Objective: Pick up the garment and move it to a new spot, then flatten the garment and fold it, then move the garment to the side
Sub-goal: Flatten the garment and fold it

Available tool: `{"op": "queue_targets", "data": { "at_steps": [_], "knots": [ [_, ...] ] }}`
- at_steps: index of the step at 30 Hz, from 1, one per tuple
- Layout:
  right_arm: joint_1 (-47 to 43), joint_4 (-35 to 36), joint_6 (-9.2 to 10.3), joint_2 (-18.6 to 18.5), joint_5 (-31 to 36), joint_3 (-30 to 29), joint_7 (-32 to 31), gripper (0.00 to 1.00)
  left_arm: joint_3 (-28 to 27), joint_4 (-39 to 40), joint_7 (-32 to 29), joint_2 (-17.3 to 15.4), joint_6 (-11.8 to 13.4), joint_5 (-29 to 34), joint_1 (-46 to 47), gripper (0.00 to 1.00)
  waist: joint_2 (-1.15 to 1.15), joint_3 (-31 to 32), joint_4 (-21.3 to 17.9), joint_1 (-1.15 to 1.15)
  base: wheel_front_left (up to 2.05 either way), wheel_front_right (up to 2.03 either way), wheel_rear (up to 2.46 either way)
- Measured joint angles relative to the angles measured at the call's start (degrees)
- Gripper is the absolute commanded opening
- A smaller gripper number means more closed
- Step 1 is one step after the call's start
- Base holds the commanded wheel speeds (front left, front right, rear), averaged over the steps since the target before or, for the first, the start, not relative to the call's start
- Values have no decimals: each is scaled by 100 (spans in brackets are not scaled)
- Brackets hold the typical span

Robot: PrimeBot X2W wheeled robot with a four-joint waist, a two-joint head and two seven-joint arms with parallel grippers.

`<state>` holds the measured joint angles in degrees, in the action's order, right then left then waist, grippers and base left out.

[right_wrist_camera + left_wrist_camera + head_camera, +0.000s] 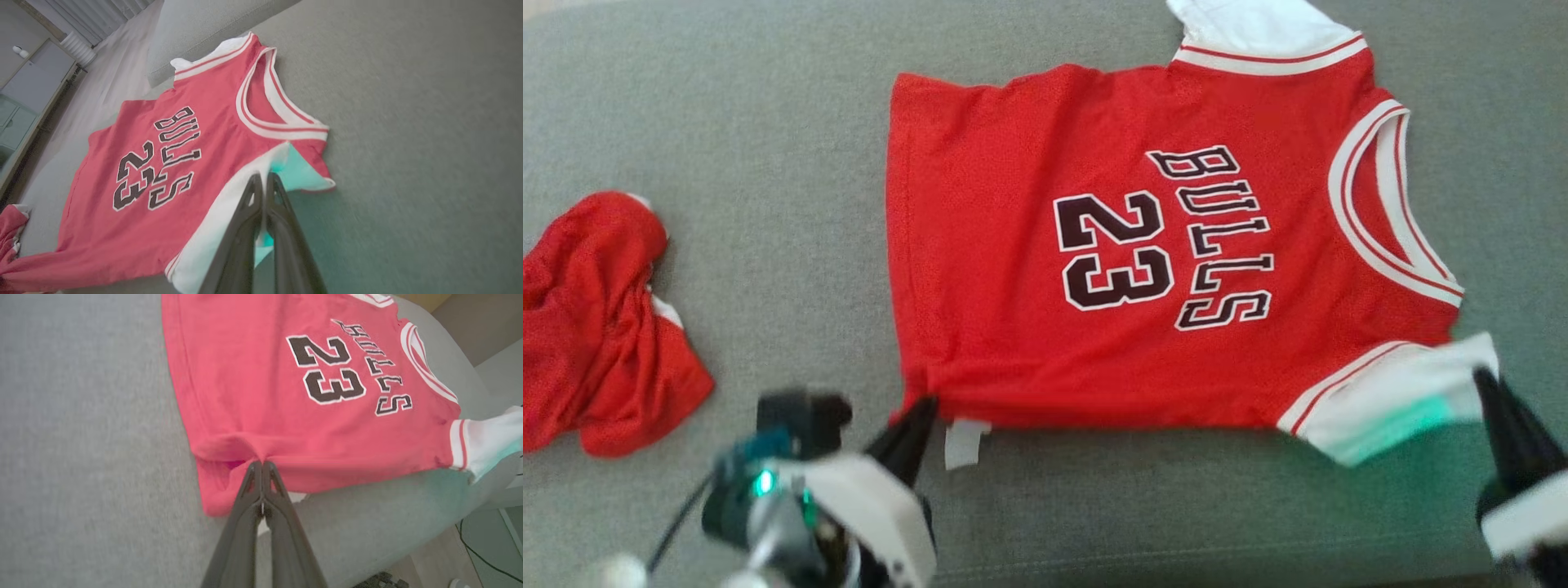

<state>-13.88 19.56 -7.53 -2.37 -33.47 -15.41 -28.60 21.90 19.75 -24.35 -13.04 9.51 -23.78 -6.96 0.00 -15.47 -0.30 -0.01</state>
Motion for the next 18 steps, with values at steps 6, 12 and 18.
{"op": "queue_targets", "data": {
  "at_steps": [6, 12, 18],
  "knots": [
    [1116, -433, 0, -287, 236, 27, -665, 0, -19, -487, -606, 13, -154, -91, 1122, 0, 0, -182, 77, 0, 0, 0, 0],
    [2023, -950, 0, -619, 398, 260, -1152, 0, -47, -1078, -1304, 18, -256, -472, 1796, 0, 0, -399, 94, 0, 0, 0, 0],
    [2794, -1545, 0, -798, 613, 483, -1323, 0, -75, -1484, -1700, 14, -328, -623, 2320, 17, 0, -586, 71, 1, 0, 0, 0]
  ]
}}
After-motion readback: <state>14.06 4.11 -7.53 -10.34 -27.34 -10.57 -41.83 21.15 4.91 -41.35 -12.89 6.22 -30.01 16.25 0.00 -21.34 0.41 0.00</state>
